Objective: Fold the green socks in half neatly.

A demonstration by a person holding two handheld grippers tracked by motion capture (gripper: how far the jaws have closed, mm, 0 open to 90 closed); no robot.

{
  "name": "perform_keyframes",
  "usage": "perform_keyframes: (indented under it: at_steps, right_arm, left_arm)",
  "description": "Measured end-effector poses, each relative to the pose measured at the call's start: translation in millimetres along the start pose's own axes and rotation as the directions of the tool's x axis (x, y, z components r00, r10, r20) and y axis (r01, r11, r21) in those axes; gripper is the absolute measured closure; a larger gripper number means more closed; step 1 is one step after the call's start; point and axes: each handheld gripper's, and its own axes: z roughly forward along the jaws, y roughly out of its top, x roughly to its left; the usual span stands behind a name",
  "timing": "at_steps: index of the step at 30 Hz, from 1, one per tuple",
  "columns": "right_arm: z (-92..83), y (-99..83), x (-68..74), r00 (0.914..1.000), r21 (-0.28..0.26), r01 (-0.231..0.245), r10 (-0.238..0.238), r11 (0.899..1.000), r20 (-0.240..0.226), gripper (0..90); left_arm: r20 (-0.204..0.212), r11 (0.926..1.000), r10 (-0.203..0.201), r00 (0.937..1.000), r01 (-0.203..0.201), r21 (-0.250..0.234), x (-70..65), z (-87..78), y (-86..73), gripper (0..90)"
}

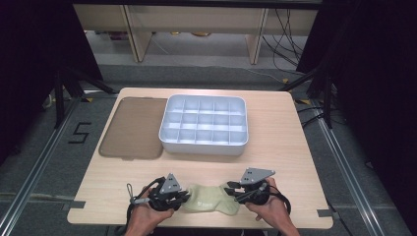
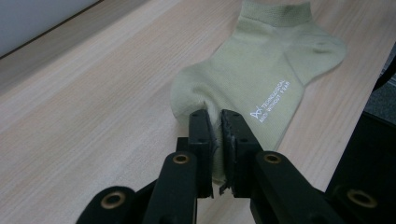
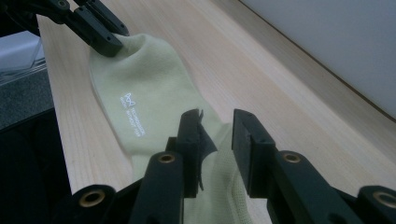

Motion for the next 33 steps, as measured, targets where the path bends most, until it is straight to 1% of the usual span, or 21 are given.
perform_keyframes:
  at_steps: [2,4,6,7,10,11,12,15,16,18,19,20,21,22,23,24,26,28,30,31,33]
  right_arm:
    - [1.7,0.4,1.3,0.9999,-0.003,0.010,-0.010,1.000,-0.005,74.4]
    - [2.9,0.4,3.2,0.9998,-0.005,0.015,-0.015,1.000,-0.015,74.9]
    - [6.7,1.0,8.7,0.9988,0.011,0.032,-0.031,0.999,-0.038,75.6]
    - [9.0,0.7,11.0,0.9985,0.016,0.032,-0.032,0.999,-0.044,75.6]
    - [13.5,0.9,15.0,0.9970,0.026,0.043,-0.041,0.999,-0.065,75.9]
    - [18.9,2.2,19.2,0.9951,0.030,0.046,-0.044,0.998,-0.089,76.7]
    - [18.9,2.2,19.2,0.9951,0.030,0.046,-0.044,0.998,-0.089,76.7]
    - [31.2,5.0,28.8,0.9885,0.051,0.072,-0.065,0.996,-0.137,81.0]
    - [34.8,5.2,29.6,0.9850,0.046,0.097,-0.090,0.994,-0.148,82.4]
    - [42.1,5.4,34.5,0.9809,0.061,0.115,-0.104,0.991,-0.164,84.8]
    - [44.8,5.4,36.2,0.9798,0.072,0.124,-0.110,0.990,-0.167,85.6]
    - [47.7,5.1,37.6,0.9793,0.075,0.121,-0.107,0.990,-0.172,86.1]
    - [51.6,4.9,38.6,0.9775,0.091,0.135,-0.118,0.987,-0.175,86.5]
    - [51.6,4.9,38.6,0.9775,0.091,0.135,-0.118,0.987,-0.175,86.5]
    - [57.8,4.9,39.0,0.9781,0.111,0.143,-0.123,0.984,-0.168,87.2]
    - [60.2,4.8,39.5,0.9770,0.098,0.135,-0.116,0.986,-0.179,87.2]
    - [63.0,7.5,40.3,0.9756,0.099,0.143,-0.123,0.985,-0.182,87.3]
    - [67.2,9.0,41.0,0.9734,0.082,0.149,-0.131,0.985,-0.188,87.3]
    - [68.8,10.1,42.1,0.9731,0.084,0.144,-0.125,0.986,-0.194,87.3]
    - [70.7,11.7,42.7,0.9702,0.083,0.153,-0.134,0.985,-0.202,87.3]
    - [71.6,11.2,44.0,0.9714,0.077,0.142,-0.124,0.987,-0.202,87.3]
  left_arm:
    - [-0.005,0.9999,-0.015,0.9999,0.015,0.001,0.7,-2.4,2.2,82.7]
    - [-0.003,0.9999,-0.013,0.9999,0.013,0.004,1.4,-2.9,2.9,82.7]
    - [0.010,0.9999,-0.005,0.9999,0.005,0.009,1.7,-7.1,6.5,82.7]
    - [0.001,0.9999,0.000,1.0000,0.000,0.015,2.5,-7.5,7.2,82.7]
    - [0.011,0.9998,-0.002,0.9999,0.001,0.018,2.0,-9.4,8.8,82.6]
    - [0.009,0.9996,0.014,0.9999,-0.014,0.025,3.1,-10.5,10.3,82.6]
    - [0.009,0.9996,0.014,0.9999,-0.014,0.025,3.1,-10.5,10.3,82.5]
    - [0.013,0.9994,0.024,0.9996,-0.024,0.026,4.8,-10.8,13.3,82.5]
    - [0.003,0.9994,0.015,0.9999,-0.015,0.031,4.8,-11.2,13.9,82.6]
    - [0.015,0.9994,0.016,0.9998,-0.016,0.030,5.2,-11.2,14.4,82.6]
    - [0.015,0.9995,0.007,0.9999,-0.007,0.030,5.6,-11.3,15.3,82.5]
    - [0.009,0.9995,0.011,0.9999,-0.011,0.030,6.2,-12.1,16.0,82.6]
    - [0.019,0.9993,0.022,0.9996,-0.023,0.028,6.8,-13.8,17.1,82.6]
    - [0.019,0.9993,0.022,0.9996,-0.023,0.028,6.8,-13.8,17.1,82.6]
    - [0.012,0.9994,0.020,0.9997,-0.020,0.028,7.3,-15.5,18.4,82.6]
    - [0.024,0.9997,0.016,0.9996,-0.017,0.016,6.5,-16.6,19.2,82.6]
    - [0.021,0.9995,0.026,0.9994,-0.026,0.017,6.5,-18.0,20.0,82.7]
    - [0.025,0.9998,0.020,0.9995,-0.020,0.000,6.2,-20.5,22.9,82.7]
    - [0.023,0.9998,0.018,0.9996,-0.018,-0.006,6.0,-20.7,23.6,82.7]
    - [0.031,0.9997,0.008,0.9995,-0.007,-0.023,5.1,-20.3,24.7,82.7]
    - [0.036,0.9998,0.012,0.9993,-0.011,-0.019,3.7,-17.8,25.1,82.8]
